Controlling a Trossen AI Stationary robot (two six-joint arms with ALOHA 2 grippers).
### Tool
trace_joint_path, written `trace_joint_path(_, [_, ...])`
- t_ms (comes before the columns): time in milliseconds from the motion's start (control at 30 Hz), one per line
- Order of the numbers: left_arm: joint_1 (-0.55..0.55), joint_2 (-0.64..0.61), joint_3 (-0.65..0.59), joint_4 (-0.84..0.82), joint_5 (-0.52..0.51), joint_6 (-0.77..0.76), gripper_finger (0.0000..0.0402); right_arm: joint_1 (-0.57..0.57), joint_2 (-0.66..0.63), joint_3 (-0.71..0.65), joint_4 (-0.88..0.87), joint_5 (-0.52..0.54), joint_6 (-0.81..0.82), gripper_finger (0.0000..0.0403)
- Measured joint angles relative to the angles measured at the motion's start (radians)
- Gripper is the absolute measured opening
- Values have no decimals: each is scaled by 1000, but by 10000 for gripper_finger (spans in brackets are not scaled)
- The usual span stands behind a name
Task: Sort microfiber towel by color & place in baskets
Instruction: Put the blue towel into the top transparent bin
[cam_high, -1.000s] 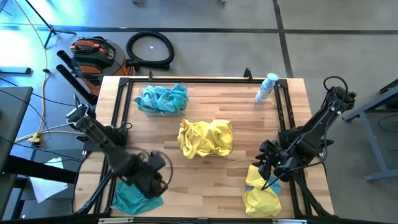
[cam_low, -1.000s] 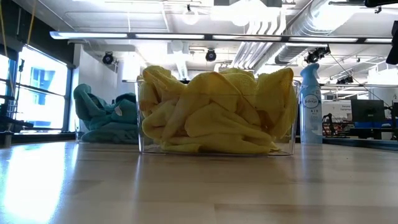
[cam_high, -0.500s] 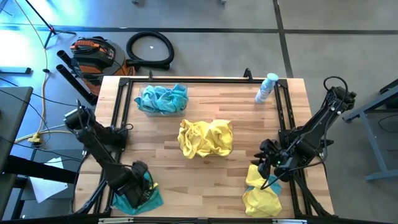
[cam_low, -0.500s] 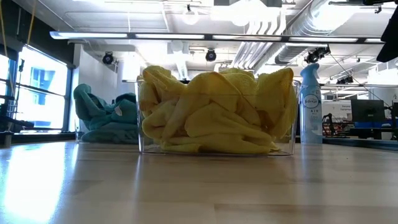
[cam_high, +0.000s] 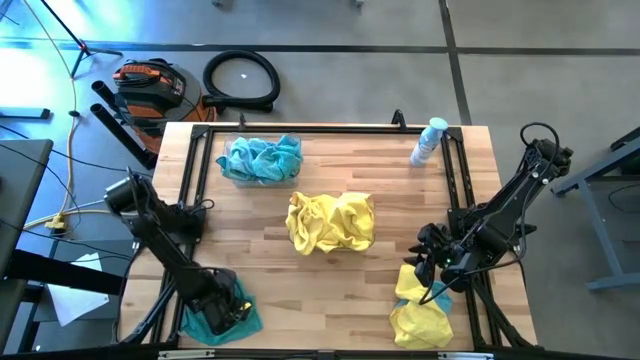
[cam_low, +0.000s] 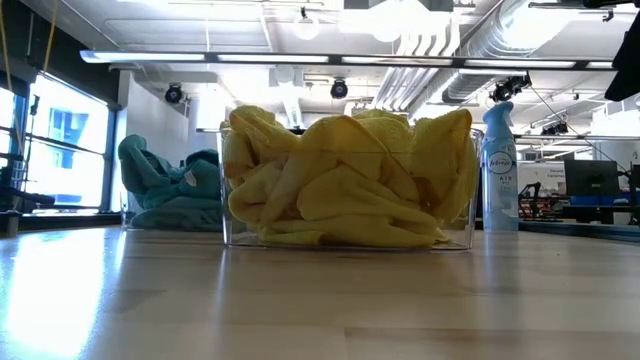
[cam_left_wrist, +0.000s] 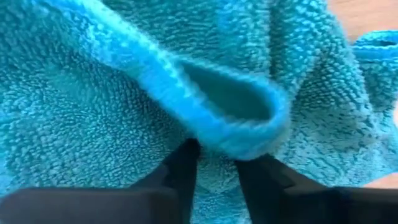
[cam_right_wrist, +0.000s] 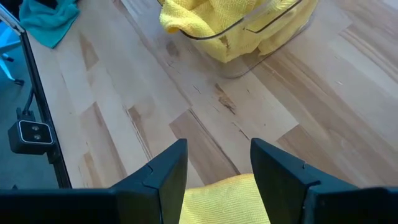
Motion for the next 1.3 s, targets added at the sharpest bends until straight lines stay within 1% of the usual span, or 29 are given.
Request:
trace_joint_path(100, [17,-3,17,-1,-27,26,30,0,0,0,-1,0,0,171])
trace_joint_path(133, [20,-12,28,-14,-52,50,16,0,0,0,-4,0,0,171])
trace_joint_path(167, [22,-19,37,-35,-101,67,10,0,0,0,-8,1,0,171])
trace_joint_path(333, [41,-103,108,-185,-376,115,2,0,0,0,-17,11,0,171])
trace_joint_path(467, [81,-208,173,-345,-574,217,1,0,0,0,-25,21,0,171])
trace_joint_path(533, [116,-269,217,-424,-654,282,1,0,0,0,-30,22,0,171])
trace_joint_path(633, [186,-348,281,-517,-729,437,1,-1,0,0,-31,22,1,171])
trace_joint_path(733, [285,-420,345,-553,-778,652,1,-1,0,1,-32,26,8,171])
trace_joint_path(867, [442,-489,416,-554,-820,957,0,-1,0,1,-32,58,9,171])
trace_joint_path(1033, [665,-551,493,-549,-868,1305,0,-11,0,1,-37,106,64,171])
trace_joint_path(1167, [859,-587,538,-549,-859,1555,0,-40,0,1,-40,109,115,171])
trace_joint_path(1300, [1039,-604,546,-558,-765,1761,0,-78,0,1,-40,109,148,171])
